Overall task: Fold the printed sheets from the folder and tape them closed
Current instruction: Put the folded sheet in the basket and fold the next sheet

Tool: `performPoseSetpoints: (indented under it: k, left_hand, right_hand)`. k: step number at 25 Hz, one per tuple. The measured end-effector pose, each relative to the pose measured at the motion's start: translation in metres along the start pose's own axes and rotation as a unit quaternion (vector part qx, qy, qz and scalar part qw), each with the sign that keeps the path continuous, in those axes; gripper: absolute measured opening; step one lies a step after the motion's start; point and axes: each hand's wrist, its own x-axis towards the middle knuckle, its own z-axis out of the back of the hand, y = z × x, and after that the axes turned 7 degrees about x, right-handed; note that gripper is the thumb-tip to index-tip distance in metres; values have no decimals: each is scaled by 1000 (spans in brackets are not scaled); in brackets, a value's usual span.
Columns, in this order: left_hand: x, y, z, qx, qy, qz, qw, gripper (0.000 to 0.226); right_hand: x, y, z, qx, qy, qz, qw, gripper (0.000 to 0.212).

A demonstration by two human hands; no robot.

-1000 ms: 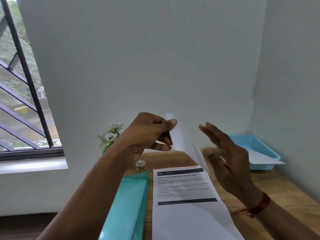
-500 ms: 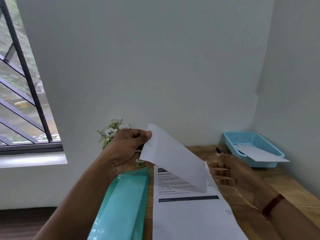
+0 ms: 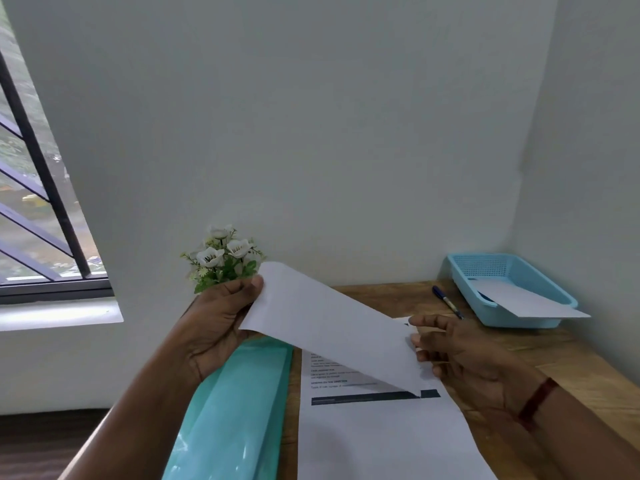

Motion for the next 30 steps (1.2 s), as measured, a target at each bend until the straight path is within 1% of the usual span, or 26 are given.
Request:
performPoseSetpoints:
  k: [3, 6, 7, 8, 9, 10, 11, 12, 14, 17, 19, 21, 22, 23, 24, 25, 26, 27, 29, 30]
  left_hand:
    - [6, 15, 11, -22, 5, 41, 999, 36]
    - [8, 30, 24, -26, 6, 90, 996, 39]
    - [9, 34, 25, -12, -2, 101, 995, 39]
    - [12, 40, 25, 29, -20, 106, 994, 38]
    - [13, 46, 26, 113, -50, 104, 987, 36]
    - [15, 51, 26, 219, -84, 96, 967, 34]
    - [15, 55, 24, 299, -111, 86, 944, 35]
    - [15, 59, 23, 348, -122, 81, 926, 38]
    - [16, 65, 22, 385, -102, 90, 913, 42]
    - [17, 62, 23, 410, -62, 126, 901, 41]
    - [15, 59, 24, 425, -40, 141, 893, 41]
    - [14, 58, 27, 443, -39, 145, 884, 40]
    - [14, 59, 27, 463, -38, 144, 874, 39]
    - [15, 61, 28, 499, -35, 139, 855, 38]
    - [17, 64, 28, 549, -27, 131, 825, 36]
    - [19, 67, 28, 604, -15, 122, 788, 33]
    - [20, 71, 28, 650, -5, 111, 752, 31]
    - [19, 73, 25, 681, 0, 102, 725, 30]
    - [17, 76, 19, 722, -7, 73, 688, 32]
    - [15, 77, 16, 741, -19, 45, 670, 34]
  right_hand:
    - [5, -4, 11, 48, 13, 26, 998, 47]
    - [7, -5, 16, 79, 20, 40, 996, 47]
    - [6, -3, 17, 83, 12, 45, 995, 45]
    - [4, 0, 19, 86, 2, 53, 995, 44]
    - [3, 2, 18, 83, -6, 60, 995, 41]
    - [1, 4, 19, 67, -10, 69, 995, 38]
    - [-1, 5, 19, 34, -17, 76, 996, 36]
    - [-1, 4, 19, -10, -28, 81, 996, 35]
    - [1, 2, 20, -89, -63, 92, 990, 34]
    - [3, -1, 19, -143, -100, 109, 979, 32]
    - [5, -4, 18, -171, -106, 124, 972, 32]
    - [5, -5, 16, -211, -110, 140, 961, 31]
    - [5, -6, 14, -241, -114, 151, 952, 30]
    - [5, -7, 13, -283, -119, 163, 938, 29]
    - [5, -8, 12, -335, -122, 179, 917, 29]
    - [5, -9, 11, -385, -122, 192, 894, 28]
    - [5, -11, 9, -425, -119, 200, 875, 27]
    - [5, -12, 8, -452, -116, 201, 861, 27]
    - [6, -16, 7, -488, -114, 201, 842, 26]
    - [6, -18, 7, -520, -112, 205, 821, 26]
